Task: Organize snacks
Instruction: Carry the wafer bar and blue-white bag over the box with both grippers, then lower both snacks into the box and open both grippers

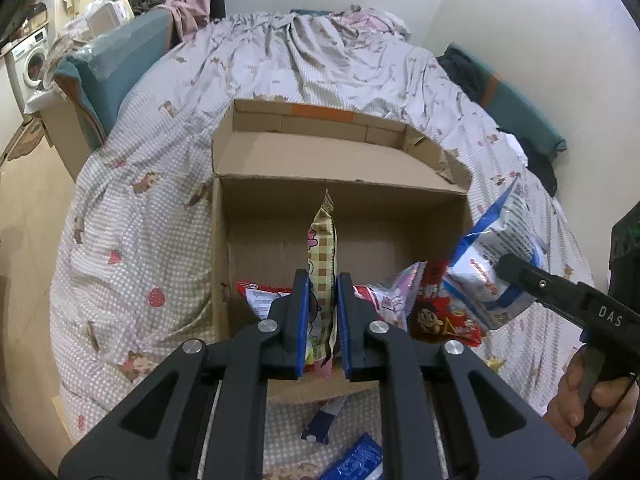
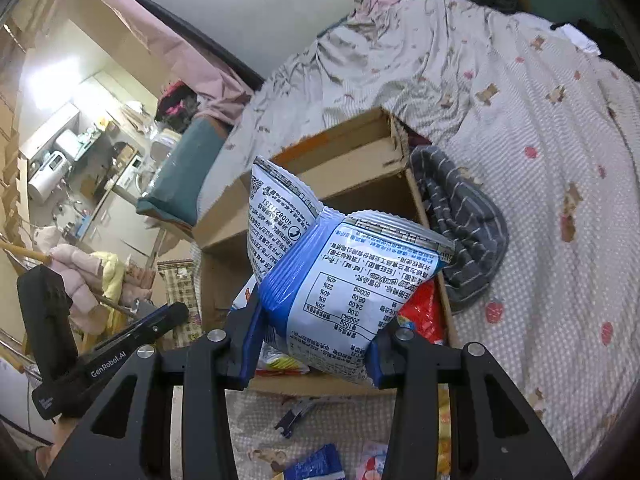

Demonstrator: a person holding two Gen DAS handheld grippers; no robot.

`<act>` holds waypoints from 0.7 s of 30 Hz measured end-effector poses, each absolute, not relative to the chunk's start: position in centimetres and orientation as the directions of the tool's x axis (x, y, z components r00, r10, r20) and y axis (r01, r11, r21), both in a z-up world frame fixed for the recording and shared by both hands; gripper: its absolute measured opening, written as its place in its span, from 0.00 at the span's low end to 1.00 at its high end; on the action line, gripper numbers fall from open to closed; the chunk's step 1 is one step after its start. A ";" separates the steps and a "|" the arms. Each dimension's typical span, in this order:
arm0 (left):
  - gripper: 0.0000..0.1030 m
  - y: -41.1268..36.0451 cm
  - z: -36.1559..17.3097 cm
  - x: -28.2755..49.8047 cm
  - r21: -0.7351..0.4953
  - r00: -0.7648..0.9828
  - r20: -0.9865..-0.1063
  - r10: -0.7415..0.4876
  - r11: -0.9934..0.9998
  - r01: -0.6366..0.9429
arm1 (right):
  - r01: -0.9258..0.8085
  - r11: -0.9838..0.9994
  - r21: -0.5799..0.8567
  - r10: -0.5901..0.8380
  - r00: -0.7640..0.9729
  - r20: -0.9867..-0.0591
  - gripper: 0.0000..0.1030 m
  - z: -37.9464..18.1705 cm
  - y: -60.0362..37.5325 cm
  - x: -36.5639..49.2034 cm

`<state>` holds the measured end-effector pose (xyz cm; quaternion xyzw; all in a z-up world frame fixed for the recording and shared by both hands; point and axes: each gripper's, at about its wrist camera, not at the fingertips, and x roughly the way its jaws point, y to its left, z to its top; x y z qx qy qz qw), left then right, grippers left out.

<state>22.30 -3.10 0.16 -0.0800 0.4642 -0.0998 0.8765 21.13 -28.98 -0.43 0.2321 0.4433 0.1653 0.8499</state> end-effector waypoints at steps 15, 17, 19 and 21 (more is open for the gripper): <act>0.10 -3.7 -4.1 23.3 -0.177 0.546 -0.809 -0.217 0.976 0.125 | 0.020 0.775 0.632 0.554 0.463 -0.692 0.45 -6.6 -30.2 23.9; 0.10 -3.9 -4.0 23.2 -0.163 0.554 -0.806 -0.207 0.978 0.128 | 0.031 0.768 0.640 0.558 0.459 -0.691 0.45 -6.8 -30.2 23.9; 0.10 -4.0 -4.0 23.0 -0.157 0.555 -0.806 -0.206 0.978 0.134 | 0.018 0.773 0.635 0.561 0.448 -0.696 0.45 -6.6 -29.7 24.0; 0.10 -4.0 -4.2 23.0 -0.163 0.554 -0.805 -0.210 0.978 0.133 | 0.003 0.780 0.626 0.557 0.454 -0.696 0.45 -6.2 -29.3 24.1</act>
